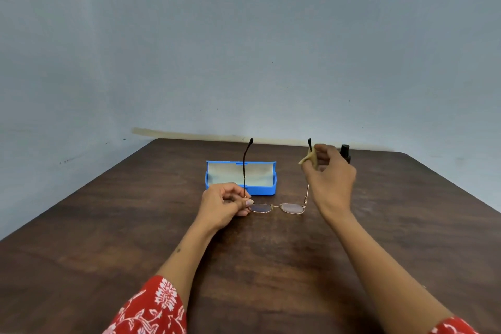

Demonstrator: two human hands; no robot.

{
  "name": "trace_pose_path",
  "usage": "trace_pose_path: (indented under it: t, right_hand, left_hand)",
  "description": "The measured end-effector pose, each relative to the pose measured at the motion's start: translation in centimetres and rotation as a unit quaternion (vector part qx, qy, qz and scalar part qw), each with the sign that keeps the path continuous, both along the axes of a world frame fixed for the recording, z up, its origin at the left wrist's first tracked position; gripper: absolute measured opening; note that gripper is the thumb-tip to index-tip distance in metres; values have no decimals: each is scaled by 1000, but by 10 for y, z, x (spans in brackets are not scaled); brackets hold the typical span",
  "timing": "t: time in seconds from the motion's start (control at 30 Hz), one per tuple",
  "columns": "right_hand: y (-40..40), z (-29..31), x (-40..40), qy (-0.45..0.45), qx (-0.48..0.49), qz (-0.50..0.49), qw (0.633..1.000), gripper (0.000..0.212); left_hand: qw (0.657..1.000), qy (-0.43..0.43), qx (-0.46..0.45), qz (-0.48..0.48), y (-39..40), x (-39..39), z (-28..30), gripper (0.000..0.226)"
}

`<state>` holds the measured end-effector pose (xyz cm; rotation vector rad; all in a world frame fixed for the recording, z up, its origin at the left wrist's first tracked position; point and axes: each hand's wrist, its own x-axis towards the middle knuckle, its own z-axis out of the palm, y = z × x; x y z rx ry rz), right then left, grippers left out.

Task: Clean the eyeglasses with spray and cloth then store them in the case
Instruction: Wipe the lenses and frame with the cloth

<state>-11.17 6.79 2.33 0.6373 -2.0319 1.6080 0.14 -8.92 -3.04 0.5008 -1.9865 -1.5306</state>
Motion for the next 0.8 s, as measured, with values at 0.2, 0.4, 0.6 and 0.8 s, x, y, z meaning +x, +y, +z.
trace_pose_path:
  t: [0.2,0.4,0.6,0.8]
  right_hand:
    - [-6,22,0,21,-28,3,999,27]
    - [-9,37,4,69,-53,1,996,23]
    - [-15,41,35,134,-89,18,987,24]
    - [-42,4,54,-47,7,164,985,15]
  left_hand:
    - [1000,-6,3,-2,0,0,0,8]
    - [1000,-8,0,5,-1,-1,-1,8]
    - [1000,-4,2,12,1,-2,-1,7]
    - [1000,17,-1,12,2,0,-1,9]
